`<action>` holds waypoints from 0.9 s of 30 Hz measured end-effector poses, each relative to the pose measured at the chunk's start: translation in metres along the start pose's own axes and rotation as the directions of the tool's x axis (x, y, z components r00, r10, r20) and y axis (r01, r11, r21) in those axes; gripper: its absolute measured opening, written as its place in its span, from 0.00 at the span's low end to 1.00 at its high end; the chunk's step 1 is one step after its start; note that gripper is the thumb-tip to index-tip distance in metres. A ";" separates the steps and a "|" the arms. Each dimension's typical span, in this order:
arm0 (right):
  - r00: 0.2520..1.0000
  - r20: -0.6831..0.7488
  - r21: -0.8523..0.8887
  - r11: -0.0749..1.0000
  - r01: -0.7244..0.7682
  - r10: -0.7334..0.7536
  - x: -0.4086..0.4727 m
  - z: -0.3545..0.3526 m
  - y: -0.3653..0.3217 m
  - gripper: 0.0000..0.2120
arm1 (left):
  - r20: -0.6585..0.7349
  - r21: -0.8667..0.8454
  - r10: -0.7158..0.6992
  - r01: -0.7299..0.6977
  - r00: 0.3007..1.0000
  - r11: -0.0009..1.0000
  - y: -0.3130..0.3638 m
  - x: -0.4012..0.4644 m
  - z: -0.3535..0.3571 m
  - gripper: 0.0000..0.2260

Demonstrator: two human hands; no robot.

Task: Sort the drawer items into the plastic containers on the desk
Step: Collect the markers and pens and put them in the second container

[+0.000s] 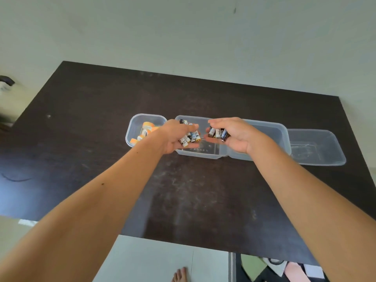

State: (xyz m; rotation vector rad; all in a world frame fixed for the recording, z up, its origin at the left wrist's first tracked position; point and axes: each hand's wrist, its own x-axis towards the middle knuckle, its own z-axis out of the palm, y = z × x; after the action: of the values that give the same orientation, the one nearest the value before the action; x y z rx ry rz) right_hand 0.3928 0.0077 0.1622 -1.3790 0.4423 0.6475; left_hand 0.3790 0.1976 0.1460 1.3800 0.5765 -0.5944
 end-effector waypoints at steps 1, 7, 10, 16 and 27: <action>1.000 0.009 0.007 1.000 -0.016 0.016 0.001 -0.001 0.000 0.13 | 0.004 -0.018 -0.013 0.013 1.000 1.000 -0.001 0.002 0.000 0.13; 1.000 -0.009 -0.085 0.996 -0.029 0.028 0.009 0.003 0.005 0.12 | 0.051 -0.014 -0.036 0.037 0.998 0.999 -0.002 0.006 -0.006 0.15; 1.000 -0.017 -0.108 0.994 -0.021 0.019 0.008 0.003 0.009 0.15 | 0.061 -0.051 -0.029 0.033 0.998 0.998 -0.003 0.004 -0.010 0.18; 1.000 -0.001 -0.082 0.996 0.015 -0.016 -0.001 -0.002 0.011 0.18 | 0.054 -0.105 -0.023 0.029 0.998 0.994 -0.005 -0.008 -0.010 0.21; 0.994 0.010 -0.101 0.989 0.108 -0.107 -0.027 -0.017 0.016 0.14 | 0.084 -0.126 0.085 -0.074 0.993 0.989 -0.008 -0.025 -0.010 0.17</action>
State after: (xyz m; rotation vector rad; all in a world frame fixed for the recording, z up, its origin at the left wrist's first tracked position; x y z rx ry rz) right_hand 0.3635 -0.0128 0.1651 -1.4869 0.3324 0.5913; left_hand 0.3551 0.2079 0.1564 1.2486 0.4763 -0.5442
